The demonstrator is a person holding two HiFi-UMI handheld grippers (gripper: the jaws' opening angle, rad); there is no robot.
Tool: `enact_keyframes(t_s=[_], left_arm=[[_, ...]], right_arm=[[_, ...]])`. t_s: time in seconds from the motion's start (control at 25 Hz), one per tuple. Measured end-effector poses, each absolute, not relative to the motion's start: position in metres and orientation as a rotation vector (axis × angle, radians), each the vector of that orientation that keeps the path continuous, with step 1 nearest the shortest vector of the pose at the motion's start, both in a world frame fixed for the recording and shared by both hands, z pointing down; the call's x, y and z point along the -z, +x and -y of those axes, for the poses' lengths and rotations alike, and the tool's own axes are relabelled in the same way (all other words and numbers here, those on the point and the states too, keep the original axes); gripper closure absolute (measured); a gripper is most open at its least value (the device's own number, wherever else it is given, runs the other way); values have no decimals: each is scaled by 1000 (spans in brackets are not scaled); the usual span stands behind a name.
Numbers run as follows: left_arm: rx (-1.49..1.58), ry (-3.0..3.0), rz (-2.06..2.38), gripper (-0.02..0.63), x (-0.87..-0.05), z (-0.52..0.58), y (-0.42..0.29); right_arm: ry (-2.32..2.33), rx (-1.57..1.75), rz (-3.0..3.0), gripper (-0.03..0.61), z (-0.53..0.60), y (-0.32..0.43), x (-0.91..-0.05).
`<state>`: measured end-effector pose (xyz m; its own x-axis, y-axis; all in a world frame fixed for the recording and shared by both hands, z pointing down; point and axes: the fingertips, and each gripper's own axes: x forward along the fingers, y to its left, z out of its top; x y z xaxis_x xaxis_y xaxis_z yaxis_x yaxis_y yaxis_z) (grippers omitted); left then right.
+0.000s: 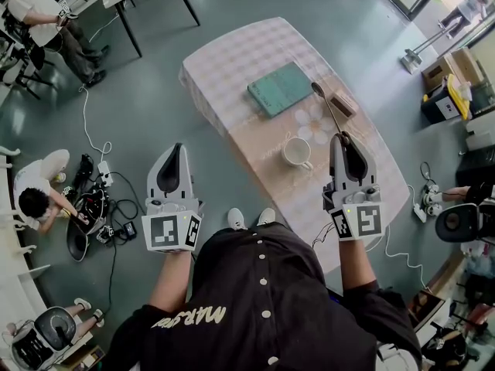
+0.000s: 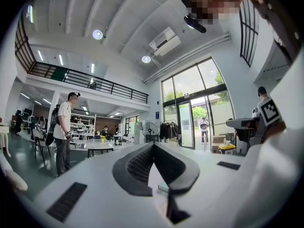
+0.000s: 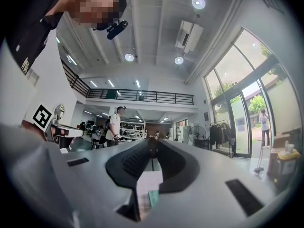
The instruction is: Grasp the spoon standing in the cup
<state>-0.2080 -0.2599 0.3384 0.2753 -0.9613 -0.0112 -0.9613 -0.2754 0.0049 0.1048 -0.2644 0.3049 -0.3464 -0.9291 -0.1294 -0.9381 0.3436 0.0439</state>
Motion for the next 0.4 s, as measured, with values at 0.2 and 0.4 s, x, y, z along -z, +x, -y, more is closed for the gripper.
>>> enact_keyframes(t_s=[0.2, 0.4], left_arm=[[-14, -2508, -1892, 604, -338, 261, -207], [-9, -2511, -1888, 604, -337, 261, -205]], right_arm=[[-1743, -174, -2514, 528, 267, 104, -304], [-1742, -180, -2519, 528, 268, 104, -304]])
